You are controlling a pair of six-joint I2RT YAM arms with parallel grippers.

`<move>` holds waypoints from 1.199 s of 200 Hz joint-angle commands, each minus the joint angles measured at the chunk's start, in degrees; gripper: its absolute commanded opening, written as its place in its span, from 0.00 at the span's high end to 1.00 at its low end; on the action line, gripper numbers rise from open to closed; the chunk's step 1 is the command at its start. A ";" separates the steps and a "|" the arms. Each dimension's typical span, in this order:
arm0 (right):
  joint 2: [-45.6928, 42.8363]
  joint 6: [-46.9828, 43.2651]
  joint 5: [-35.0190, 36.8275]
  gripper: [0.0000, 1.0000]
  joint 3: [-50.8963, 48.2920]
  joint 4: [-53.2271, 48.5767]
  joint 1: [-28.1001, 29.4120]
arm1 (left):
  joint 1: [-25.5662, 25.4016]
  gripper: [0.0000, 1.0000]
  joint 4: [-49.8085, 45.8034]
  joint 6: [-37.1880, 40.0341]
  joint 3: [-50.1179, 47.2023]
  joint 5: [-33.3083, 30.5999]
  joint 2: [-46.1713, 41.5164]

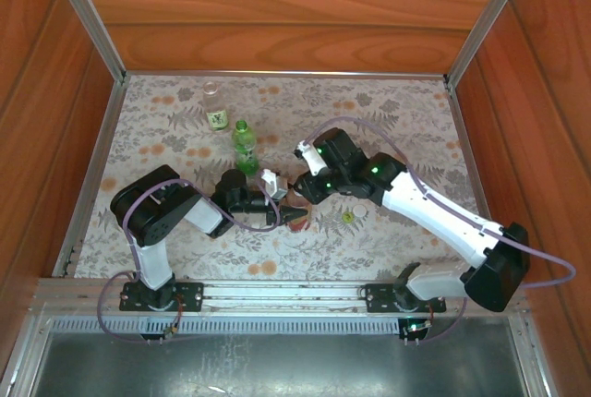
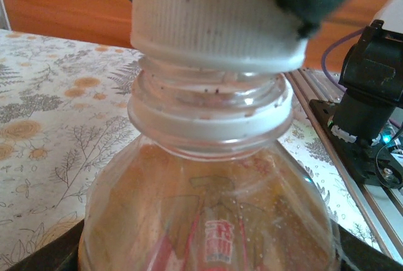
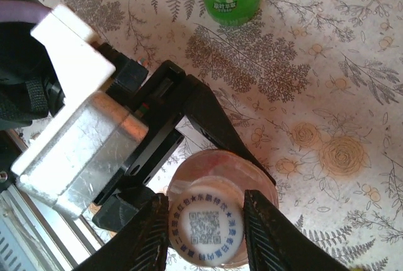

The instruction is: Screw on the bottle caps

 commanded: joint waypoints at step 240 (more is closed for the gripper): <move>2.93 -11.44 3.54 0.50 15.74 -16.91 0.01 | 0.10 0.41 -6.53 5.33 -2.62 -1.00 -2.92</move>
